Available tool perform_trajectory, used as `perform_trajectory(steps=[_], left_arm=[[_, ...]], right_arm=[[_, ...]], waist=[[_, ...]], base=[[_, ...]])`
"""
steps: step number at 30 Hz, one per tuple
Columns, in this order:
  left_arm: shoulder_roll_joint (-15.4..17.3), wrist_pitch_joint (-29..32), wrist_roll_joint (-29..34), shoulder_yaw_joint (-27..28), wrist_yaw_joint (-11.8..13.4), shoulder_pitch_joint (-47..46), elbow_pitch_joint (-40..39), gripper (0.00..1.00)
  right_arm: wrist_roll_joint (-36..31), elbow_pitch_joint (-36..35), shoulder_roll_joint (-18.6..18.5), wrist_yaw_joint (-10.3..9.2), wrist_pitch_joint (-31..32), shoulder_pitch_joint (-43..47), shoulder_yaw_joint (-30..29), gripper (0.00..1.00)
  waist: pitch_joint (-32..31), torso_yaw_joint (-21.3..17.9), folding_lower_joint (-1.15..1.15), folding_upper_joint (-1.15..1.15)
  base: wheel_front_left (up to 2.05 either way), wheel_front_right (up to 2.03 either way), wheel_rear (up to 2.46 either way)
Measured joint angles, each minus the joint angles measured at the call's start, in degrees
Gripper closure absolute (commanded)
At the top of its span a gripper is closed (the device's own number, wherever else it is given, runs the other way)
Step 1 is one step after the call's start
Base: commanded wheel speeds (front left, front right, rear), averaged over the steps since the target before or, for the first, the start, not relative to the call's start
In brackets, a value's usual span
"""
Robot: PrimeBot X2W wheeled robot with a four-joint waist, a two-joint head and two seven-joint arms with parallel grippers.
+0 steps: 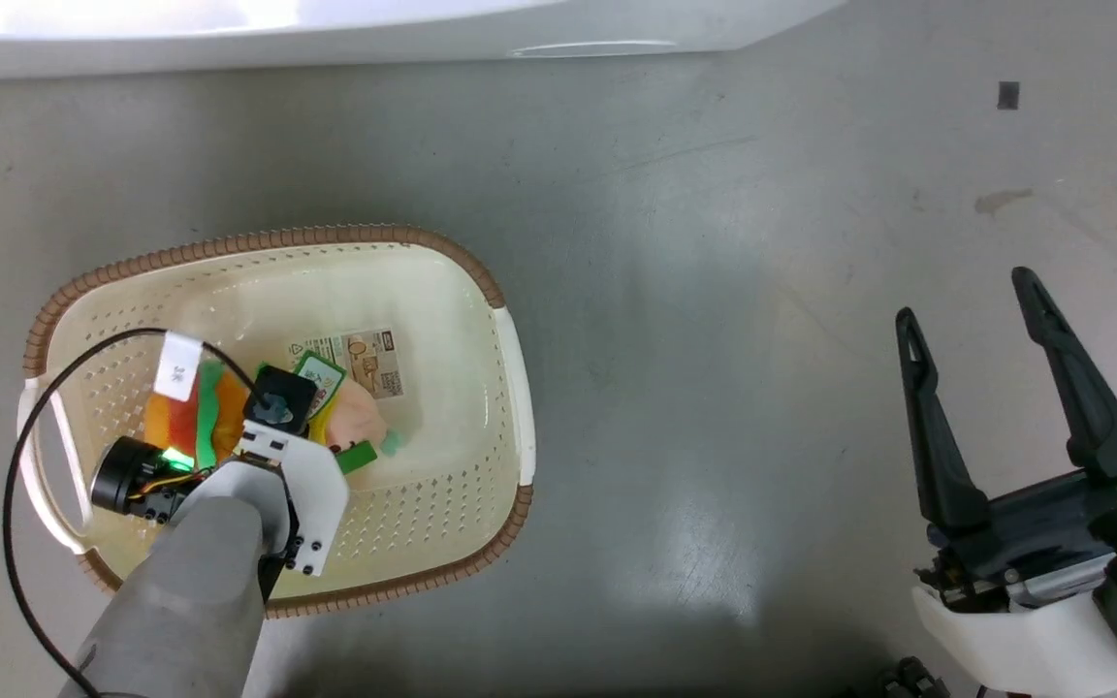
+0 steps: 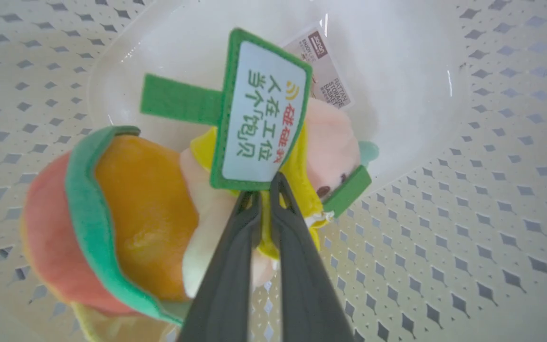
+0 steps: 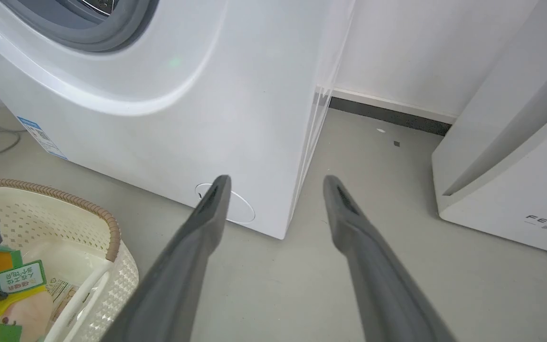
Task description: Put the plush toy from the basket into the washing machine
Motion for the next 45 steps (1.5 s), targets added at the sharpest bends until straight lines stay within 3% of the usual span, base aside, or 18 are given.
perform_trajectory(steps=[10, 27, 35, 45], left_arm=[[0.3, -5.1, -1.6, -0.3, -0.5, 2.1, 0.0, 1.0], [-1.2, -9.1, -3.7, -0.9, -1.0, 9.4, -1.1, 1.0], [-1.8, -9.3, -4.7, 0.0, -0.6, 15.2, -11.6, 1.0], [-2.0, -9.3, -5.1, 2.6, 1.6, 25.3, -28.5, 1.0]], right_arm=[[1.1, 3.0, 0.0, 0.0, 0.0, -0.6, 0.3, 0.0], [4.2, 9.7, 0.0, 0.0, 0.0, -1.3, -0.3, 0.0], [4.7, 11.7, 0.1, 0.0, 0.0, 0.1, -1.5, 0.0], [5.6, 13.8, 0.1, 0.0, 0.0, 3.4, -2.7, 0.0]], waist=[[-3.7, -0.6, 0.0, 0.0], [-16.9, -0.3, -0.01, 0.0], [-23.0, 0.8, -0.01, 0.0], [-31.5, 2.9, -0.01, 0.0]], base=[[0.0, 0.0, 0.0], [0.0, 0.0, 0.0], [0.0, 0.0, 0.0], [0.0, 0.0, 0.0]])
